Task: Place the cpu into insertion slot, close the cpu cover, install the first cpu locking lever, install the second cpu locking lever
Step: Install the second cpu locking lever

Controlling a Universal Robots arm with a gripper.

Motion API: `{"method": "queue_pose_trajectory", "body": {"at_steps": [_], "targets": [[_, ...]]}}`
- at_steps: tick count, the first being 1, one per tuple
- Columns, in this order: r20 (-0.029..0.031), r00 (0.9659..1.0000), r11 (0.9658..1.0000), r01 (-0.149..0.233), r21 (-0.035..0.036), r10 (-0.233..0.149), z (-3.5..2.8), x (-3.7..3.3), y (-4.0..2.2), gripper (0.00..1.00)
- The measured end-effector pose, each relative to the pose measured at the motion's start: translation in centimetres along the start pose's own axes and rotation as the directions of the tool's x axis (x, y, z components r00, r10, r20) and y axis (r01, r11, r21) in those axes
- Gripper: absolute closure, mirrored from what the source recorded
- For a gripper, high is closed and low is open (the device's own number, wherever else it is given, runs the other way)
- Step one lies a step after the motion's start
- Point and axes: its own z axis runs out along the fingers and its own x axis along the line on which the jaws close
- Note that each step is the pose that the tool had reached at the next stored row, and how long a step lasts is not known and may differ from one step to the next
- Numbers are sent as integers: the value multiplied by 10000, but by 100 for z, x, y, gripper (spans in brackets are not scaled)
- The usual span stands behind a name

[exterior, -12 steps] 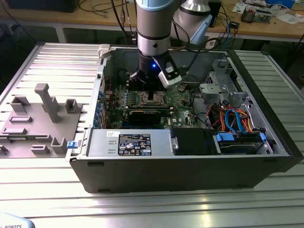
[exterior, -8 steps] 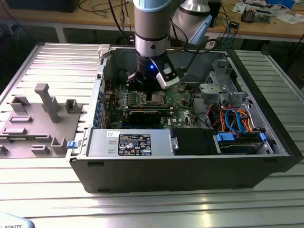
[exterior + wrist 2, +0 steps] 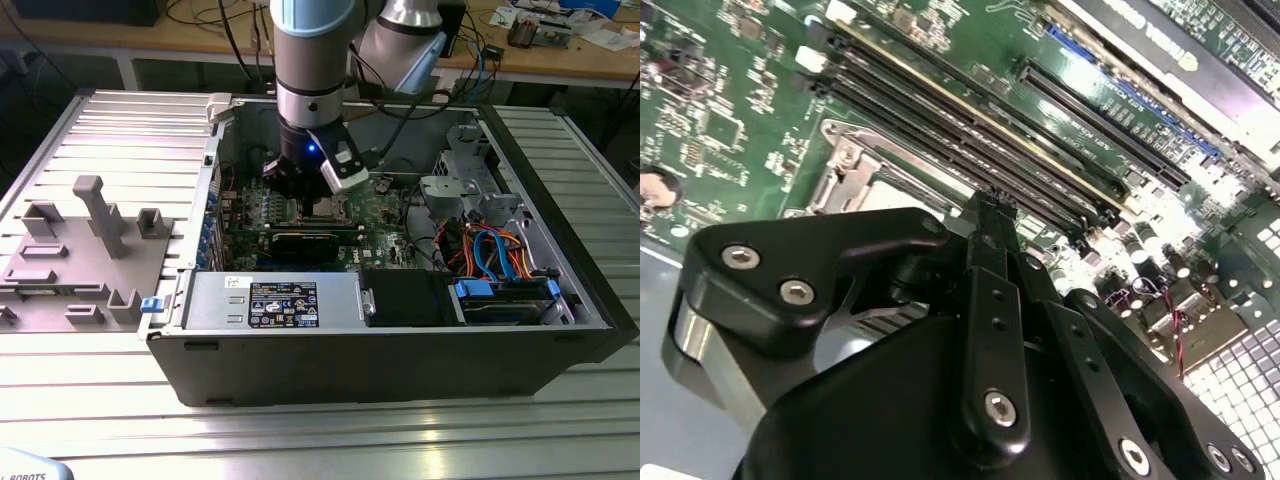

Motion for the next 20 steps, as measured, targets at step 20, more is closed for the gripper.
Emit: {"method": "queue_pose_trajectory", "body": {"at_steps": [20], "targets": [[-23,9988,9986,498,-188,-499,267,149,-3,89]]}}
